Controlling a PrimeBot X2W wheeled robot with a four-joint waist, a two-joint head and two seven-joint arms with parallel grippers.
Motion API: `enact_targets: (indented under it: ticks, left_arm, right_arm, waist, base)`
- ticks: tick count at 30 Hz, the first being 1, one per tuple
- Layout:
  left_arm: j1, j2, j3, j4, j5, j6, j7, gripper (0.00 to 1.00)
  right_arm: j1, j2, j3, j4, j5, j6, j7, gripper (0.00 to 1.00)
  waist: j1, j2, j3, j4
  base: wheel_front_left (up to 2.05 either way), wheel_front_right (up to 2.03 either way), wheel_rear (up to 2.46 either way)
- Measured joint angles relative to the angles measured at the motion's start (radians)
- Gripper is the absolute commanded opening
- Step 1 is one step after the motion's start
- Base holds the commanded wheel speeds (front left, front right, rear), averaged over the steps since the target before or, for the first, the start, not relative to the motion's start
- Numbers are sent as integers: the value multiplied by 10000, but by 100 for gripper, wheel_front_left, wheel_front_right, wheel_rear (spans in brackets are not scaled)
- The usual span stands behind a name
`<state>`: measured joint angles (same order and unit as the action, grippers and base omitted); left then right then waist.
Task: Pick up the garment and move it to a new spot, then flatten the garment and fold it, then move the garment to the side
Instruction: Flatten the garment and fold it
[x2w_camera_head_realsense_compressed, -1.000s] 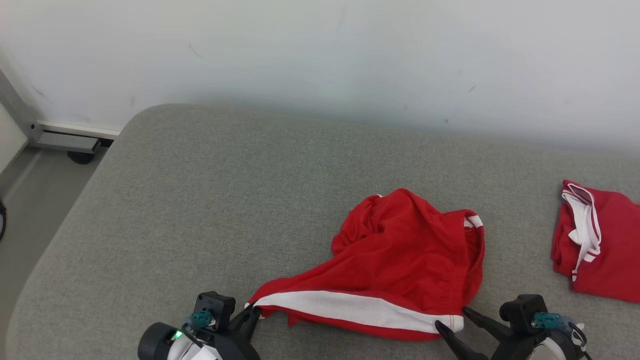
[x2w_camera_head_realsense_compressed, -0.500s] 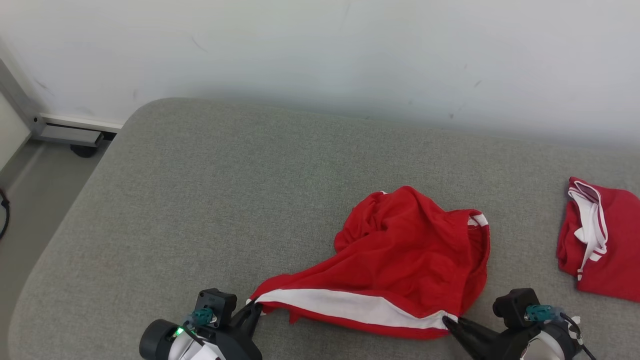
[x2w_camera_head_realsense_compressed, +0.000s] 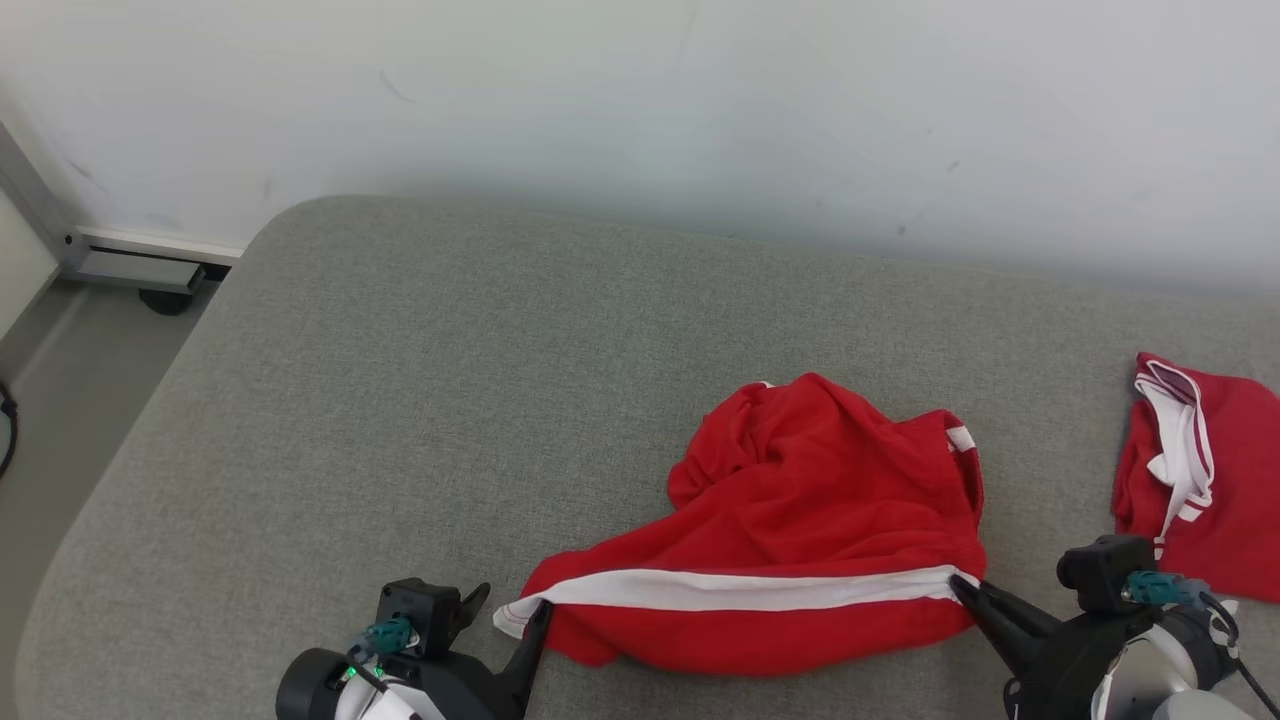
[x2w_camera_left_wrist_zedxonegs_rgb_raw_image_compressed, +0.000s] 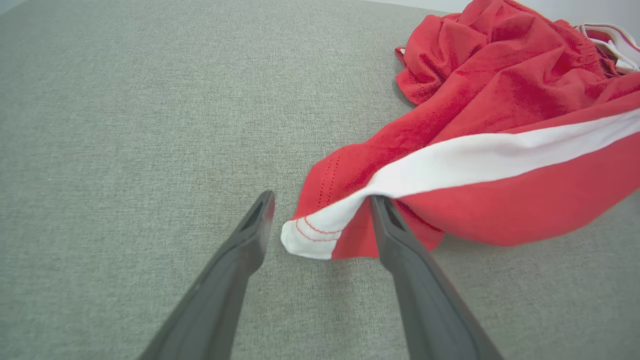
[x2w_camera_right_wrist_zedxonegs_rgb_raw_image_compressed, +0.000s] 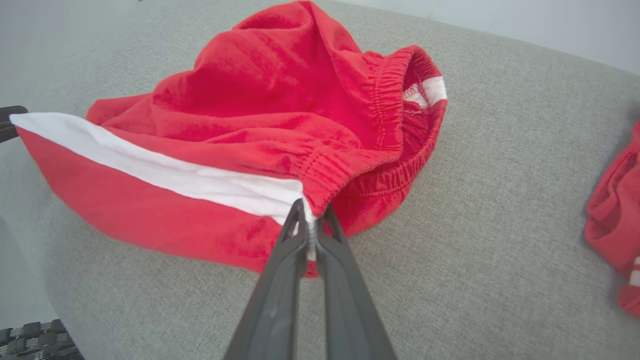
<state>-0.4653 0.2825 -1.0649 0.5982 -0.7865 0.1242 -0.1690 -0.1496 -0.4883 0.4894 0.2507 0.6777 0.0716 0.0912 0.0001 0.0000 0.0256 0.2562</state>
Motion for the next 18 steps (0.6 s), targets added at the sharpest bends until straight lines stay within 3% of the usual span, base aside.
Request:
enact_targets:
  ticks: [5, 11, 18]
  left_arm:
    - [108, 73, 311, -552, -169, 0, -86, 100]
    - [684, 69, 639, -1254, -1248, -240, 19, 100]
    - [761, 207, 550, -1114, -1283, -188, 543, 100]
  right_arm:
    - [194, -205, -169, -90, 59, -161, -31, 0]
    - [202, -198, -159, -259, 75, -247, -21, 0]
    - [203, -205, -150, -345, 75, -290, 58, 0]
  waist:
    - [0, 0, 21, 94]
    - [0, 0, 58, 118]
    - [0, 0, 113, 128]
  base:
    - [0, 0, 0]
    - [0, 0, 0]
    - [0, 0, 0]
